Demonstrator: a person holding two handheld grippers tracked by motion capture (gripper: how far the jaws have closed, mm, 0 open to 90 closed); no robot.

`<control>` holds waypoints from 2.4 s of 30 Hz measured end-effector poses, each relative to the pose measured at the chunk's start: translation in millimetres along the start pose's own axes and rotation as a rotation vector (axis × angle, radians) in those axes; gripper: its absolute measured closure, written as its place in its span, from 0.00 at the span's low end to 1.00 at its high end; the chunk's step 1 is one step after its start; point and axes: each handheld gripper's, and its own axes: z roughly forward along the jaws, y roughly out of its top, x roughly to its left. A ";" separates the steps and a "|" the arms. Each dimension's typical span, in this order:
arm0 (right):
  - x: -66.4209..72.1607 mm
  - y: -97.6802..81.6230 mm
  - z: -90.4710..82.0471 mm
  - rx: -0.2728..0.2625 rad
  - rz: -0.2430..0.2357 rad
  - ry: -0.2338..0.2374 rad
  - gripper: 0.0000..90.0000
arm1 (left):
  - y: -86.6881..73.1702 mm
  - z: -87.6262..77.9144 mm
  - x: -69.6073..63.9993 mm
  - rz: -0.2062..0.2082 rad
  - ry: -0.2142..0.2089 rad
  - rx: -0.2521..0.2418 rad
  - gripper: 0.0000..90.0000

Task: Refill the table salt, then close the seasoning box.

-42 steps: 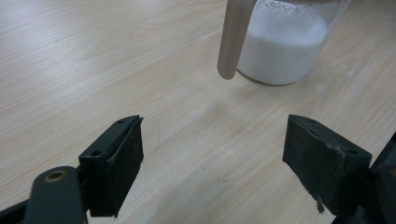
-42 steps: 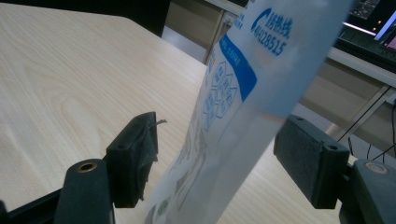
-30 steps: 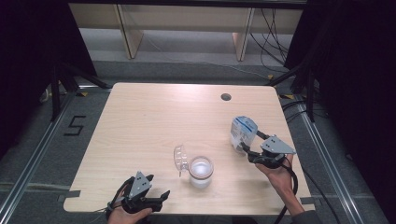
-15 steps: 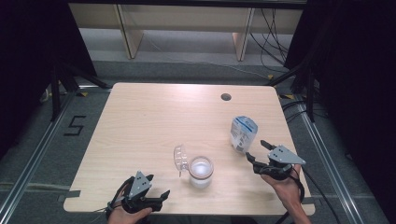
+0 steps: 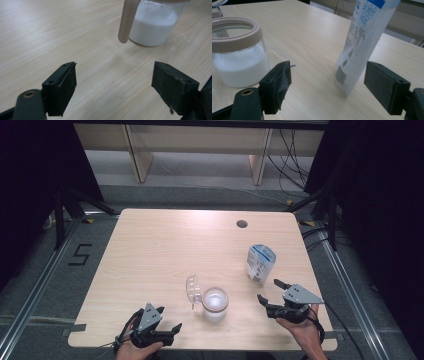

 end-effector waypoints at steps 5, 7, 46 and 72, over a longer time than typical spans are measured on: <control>6.0 -3.3 -2.6 0.017 -0.012 0.028 0.25 | 1.1 -0.6 1.0 0.021 0.003 0.013 0.22; 7.6 -4.1 -2.5 0.014 0.001 0.036 0.25 | 1.1 -0.7 1.2 0.018 0.006 0.019 0.21; 31.3 -18.7 -13.6 0.119 0.008 0.096 0.24 | 17.1 -7.8 8.8 -0.112 -0.016 -0.112 0.43; 34.3 -17.4 -12.6 0.127 -0.012 0.113 0.26 | 64.6 1.9 -12.1 -0.004 -0.055 -0.169 0.99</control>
